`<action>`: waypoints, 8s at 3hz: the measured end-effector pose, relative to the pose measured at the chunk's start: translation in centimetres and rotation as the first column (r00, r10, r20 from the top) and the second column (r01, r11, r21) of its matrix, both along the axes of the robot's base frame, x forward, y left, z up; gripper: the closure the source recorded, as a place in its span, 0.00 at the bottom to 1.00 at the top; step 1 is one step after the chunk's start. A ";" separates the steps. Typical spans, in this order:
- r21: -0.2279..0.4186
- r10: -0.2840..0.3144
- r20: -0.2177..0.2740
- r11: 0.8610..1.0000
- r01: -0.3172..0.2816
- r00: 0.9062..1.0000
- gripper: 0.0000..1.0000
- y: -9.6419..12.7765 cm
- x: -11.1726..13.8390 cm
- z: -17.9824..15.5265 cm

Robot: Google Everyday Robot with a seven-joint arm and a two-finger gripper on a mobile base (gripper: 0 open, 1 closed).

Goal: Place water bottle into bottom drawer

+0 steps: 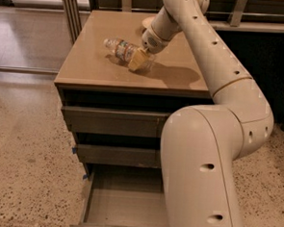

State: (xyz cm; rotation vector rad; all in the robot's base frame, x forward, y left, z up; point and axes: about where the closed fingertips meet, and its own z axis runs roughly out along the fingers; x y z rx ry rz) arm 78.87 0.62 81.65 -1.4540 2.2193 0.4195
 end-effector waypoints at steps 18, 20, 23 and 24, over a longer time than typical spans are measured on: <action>0.136 0.516 -0.237 0.857 -0.498 0.823 1.00 -5.8 -34.4 -12.1; -0.171 0.443 -0.265 0.853 -0.494 0.856 1.00 -3.6 -35.2 -21.8; -0.341 0.299 -0.232 0.866 -0.365 0.926 1.00 -6.5 -36.1 -28.5; -0.259 0.125 -0.195 0.950 -0.174 0.973 1.00 -8.4 -35.9 -35.6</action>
Offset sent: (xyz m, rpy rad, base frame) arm -0.1376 0.0283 0.1282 -0.0433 -0.0237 0.3821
